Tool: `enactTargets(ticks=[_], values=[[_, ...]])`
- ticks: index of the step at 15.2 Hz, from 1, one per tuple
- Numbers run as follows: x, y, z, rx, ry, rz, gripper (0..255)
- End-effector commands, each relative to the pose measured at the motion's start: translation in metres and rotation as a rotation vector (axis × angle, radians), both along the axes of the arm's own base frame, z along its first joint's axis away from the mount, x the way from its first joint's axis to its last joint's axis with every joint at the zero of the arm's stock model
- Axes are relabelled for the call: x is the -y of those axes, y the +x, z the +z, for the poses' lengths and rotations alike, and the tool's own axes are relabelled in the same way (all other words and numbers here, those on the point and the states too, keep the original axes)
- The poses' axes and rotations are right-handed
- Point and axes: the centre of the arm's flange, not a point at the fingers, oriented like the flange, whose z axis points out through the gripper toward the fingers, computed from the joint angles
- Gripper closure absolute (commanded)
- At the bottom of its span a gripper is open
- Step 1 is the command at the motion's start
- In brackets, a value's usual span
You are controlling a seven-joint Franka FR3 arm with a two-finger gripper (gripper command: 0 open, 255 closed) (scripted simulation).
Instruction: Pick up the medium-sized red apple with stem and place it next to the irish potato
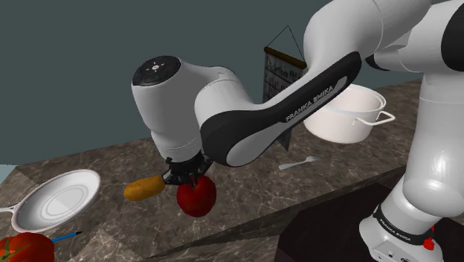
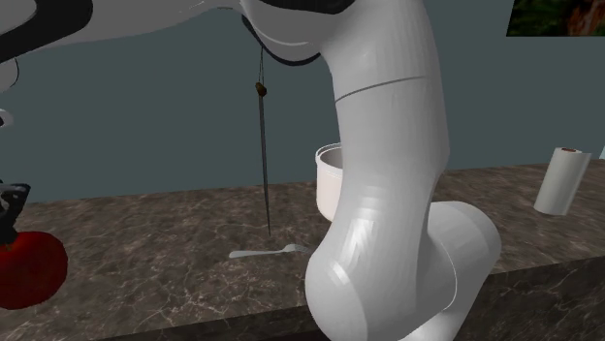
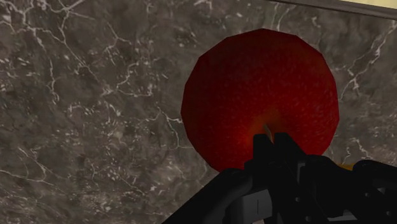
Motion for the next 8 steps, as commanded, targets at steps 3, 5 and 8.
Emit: enactTargets(ticks=[3, 5, 8], values=[[-0.001, 0.0, -0.021, 0.0, 0.0, 0.0, 255], [-0.001, 0.0, -0.031, 0.0, 0.0, 0.0, 255], [-0.001, 0.0, -0.033, 0.0, 0.0, 0.0, 255]])
